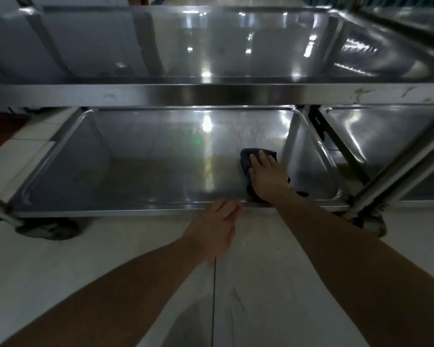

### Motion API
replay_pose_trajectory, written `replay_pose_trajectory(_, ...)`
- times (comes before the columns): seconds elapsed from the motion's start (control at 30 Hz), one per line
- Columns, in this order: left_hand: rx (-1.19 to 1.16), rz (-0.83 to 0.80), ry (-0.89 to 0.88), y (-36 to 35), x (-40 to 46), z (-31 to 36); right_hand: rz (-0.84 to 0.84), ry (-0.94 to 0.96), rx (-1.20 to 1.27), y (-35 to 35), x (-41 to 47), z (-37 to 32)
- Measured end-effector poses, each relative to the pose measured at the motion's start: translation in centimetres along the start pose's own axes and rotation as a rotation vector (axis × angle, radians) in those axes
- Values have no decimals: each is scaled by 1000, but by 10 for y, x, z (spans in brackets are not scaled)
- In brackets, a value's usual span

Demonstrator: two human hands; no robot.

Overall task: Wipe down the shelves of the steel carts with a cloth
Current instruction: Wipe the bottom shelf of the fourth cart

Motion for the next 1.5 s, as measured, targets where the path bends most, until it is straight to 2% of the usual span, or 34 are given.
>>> replay_pose_trajectory(0.1,9,20,-40,7,-16,-8,-14,-17,-4,-3,-32,3)
replay_pose_trajectory(0.23,121,73,61,15,-48,-17,-57,-40,-5,1,-58,0)
replay_pose_trajectory(0.37,202,45,136,19,-73,-30,-91,-52,-27,2,-72,-19)
replay_pose_trajectory(0.57,174,73,185,9,-84,-30,-41,24,-31,-6,-73,-50)
replay_pose_trajectory(0.67,153,78,227,0,-87,-24,-15,8,-18,-9,-60,-60)
replay_pose_trajectory(0.87,108,215,215,-11,-79,-26,13,27,15,-5,2,-71)
replay_pose_trajectory(1.1,95,287,230,-25,-54,-28,-64,-8,66,7,61,-97)
replay_pose_trajectory(1.23,66,272,233,-23,-40,-30,-71,20,45,12,57,-99)
replay_pose_trajectory(1.37,7,138,232,-8,-39,-33,-93,44,-1,9,17,-90)
replay_pose_trajectory(1.5,-49,149,227,9,-58,-44,-77,60,-54,9,-36,-81)
Point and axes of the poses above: each hand's wrist, its own x-axis towards the middle knuckle, its own y-axis out of the back of the hand, z = x × y, the point moved 1 cm from there along x, towards the middle knuckle, and after that the axes turned 11 degrees about -y, right-handed, at the moved point
